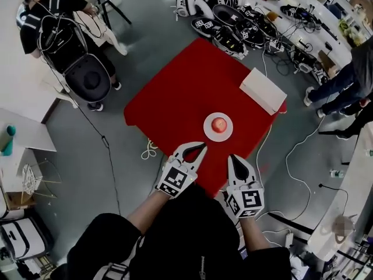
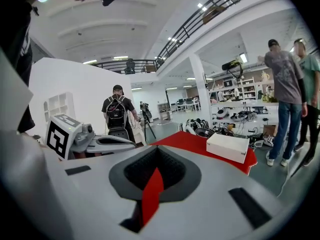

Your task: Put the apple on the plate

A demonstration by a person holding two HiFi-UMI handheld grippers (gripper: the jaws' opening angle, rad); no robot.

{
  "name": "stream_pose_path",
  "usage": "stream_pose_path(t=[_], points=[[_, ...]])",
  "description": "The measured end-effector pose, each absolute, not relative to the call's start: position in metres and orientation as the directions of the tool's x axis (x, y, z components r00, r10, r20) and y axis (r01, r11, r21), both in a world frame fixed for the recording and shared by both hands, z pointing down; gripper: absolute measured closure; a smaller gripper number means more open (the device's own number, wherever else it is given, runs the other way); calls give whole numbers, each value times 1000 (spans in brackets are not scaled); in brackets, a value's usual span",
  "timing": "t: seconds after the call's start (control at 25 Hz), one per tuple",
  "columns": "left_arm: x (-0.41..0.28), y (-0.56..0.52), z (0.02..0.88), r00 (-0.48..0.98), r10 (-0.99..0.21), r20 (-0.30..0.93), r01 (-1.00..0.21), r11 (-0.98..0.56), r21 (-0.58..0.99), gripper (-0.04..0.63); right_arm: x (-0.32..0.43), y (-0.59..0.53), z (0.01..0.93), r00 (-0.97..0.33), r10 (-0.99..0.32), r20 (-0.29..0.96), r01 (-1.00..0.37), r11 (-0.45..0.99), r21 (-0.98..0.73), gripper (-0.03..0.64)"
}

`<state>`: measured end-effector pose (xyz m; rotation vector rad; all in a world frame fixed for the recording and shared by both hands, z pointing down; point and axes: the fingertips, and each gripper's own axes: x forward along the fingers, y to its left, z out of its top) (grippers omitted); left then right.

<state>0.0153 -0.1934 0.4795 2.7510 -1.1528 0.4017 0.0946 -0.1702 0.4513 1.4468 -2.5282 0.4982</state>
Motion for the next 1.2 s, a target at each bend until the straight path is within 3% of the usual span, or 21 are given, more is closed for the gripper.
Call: stream_pose_path(t=[0.4,1.2], points=[[-8,-158,433,670,-711,216,-730,-683,14,589,77,-148,413,-527,-806,270,-849,492,-192,609],[13,-140,430,703,-677,215,-701,-711,55,589,83,-122,422,-497,-818,288,-868,466,-175,609]])
